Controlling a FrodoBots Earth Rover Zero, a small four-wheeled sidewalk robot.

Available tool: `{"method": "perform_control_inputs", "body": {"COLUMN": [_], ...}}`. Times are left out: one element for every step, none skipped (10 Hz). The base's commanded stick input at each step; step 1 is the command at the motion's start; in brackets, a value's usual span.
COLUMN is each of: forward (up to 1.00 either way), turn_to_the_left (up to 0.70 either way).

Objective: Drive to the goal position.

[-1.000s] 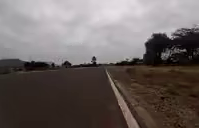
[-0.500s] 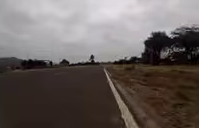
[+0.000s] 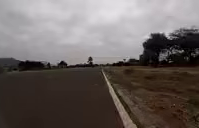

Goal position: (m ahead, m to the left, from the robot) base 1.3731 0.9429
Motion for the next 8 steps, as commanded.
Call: {"method": "perform_control_inputs", "body": {"forward": [0.85, 0.85, 0.85, 0.85, 0.85, 0.85, 0.85, 0.85], "turn_to_the_left": [0.00, 0.00, 0.00, 0.00, -0.05, -0.16, -0.27, -0.27]}}
